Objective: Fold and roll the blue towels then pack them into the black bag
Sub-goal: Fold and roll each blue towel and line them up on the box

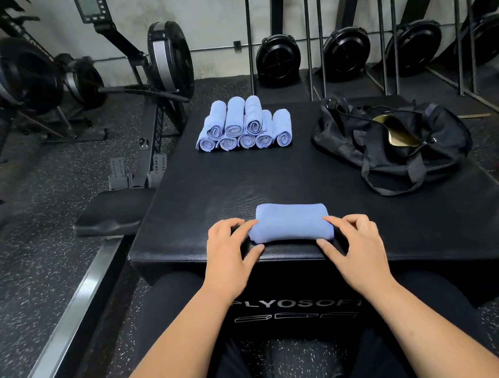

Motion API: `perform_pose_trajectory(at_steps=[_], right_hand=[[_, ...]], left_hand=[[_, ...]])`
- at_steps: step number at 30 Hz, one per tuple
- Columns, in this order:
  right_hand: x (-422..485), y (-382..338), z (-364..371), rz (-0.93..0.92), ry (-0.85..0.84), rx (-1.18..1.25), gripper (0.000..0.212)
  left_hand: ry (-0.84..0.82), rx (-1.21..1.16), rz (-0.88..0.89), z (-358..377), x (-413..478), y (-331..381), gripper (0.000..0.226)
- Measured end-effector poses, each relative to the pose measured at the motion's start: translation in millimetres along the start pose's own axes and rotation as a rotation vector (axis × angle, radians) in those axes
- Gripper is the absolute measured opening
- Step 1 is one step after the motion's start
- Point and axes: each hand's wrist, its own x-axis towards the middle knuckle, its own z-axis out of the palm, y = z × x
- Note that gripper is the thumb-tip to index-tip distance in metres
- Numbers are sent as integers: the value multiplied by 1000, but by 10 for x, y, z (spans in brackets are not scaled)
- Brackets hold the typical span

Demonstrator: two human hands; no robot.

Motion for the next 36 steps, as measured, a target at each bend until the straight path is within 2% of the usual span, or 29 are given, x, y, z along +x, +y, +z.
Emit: perform_pose_trajectory(at_steps=[8, 14, 16, 20, 25, 28, 31, 36], right_hand=[[32, 24, -3, 27, -35, 12, 45], [39, 49, -42, 47, -96, 65, 60], [42, 42, -55, 59, -115, 89, 55], [36, 12, -80, 66, -138, 132, 26], [50, -11, -69, 118, -118, 159, 26], [77, -59, -48, 125, -77, 102, 26], [113, -125, -71, 110, -3, 134, 15], [166, -219, -46, -103, 69, -15, 14]], left_hand=[[-10, -29, -38, -13, 19, 13, 36], [-15, -111, -55, -24, 7, 3, 36], [-20, -136, -79, -25, 7, 5, 33], [-51, -140, -118, -52, 17, 28, 21], [-34, -138, -197, -24, 57, 78, 31], [29, -174, -271, -1, 85, 153, 13], [101, -200, -222, 3, 111, 224, 14], [169, -75, -87, 2, 130, 245, 17]])
